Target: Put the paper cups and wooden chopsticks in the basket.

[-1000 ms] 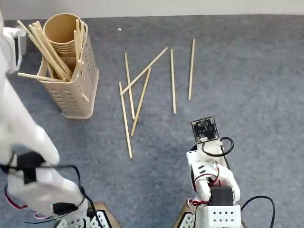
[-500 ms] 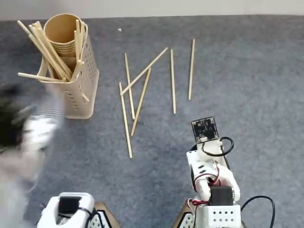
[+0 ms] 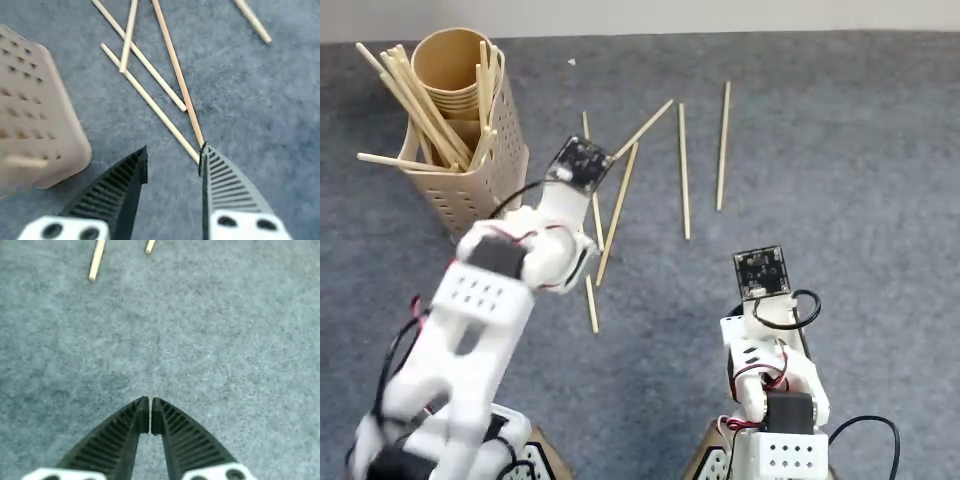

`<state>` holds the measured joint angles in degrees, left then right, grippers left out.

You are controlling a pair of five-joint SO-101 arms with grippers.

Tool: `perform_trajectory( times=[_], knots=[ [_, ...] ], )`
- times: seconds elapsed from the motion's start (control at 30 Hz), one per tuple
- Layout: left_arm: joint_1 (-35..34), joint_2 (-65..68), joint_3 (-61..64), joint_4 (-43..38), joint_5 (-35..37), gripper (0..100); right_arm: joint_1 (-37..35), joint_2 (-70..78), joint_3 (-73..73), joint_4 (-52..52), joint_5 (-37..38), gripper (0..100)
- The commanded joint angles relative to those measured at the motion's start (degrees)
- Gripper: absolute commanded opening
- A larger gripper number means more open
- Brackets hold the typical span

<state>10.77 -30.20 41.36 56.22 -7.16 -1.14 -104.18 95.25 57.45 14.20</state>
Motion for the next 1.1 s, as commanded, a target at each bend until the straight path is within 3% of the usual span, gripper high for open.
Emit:
perform_trajectory(
  times=[0.0, 0.13, 0.37, 0.57, 0.7, 1.07],
  knots=[
    [0.66, 11.56, -5.14, -4.92, 4.22, 21, 0.75, -0.92, 6.81, -0.48, 0.62, 2.8],
    [-0.4, 26.59, -17.45, -4.84, 9.23, 27, 0.75, -0.92, 6.81, -0.48, 0.7, 2.8],
    [-1.36, 47.25, -37.58, -0.88, 12.57, 27, 0.75, -0.92, 6.81, -0.48, 0.7, 2.8],
    [-7.6, 59.47, -49.8, 2.29, 13.98, 27, 0.66, -0.92, 6.81, -0.48, 0.7, 2.8],
    [-8.31, 65.45, -56.13, 6.15, 14.07, 27, 0.66, -0.92, 6.81, -0.75, 0.7, 2.8],
    [-7.34, 75.65, -69.58, 15.47, 10.55, 5, 0.66, -0.92, 6.81, -0.75, 0.7, 2.8]
  ],
)
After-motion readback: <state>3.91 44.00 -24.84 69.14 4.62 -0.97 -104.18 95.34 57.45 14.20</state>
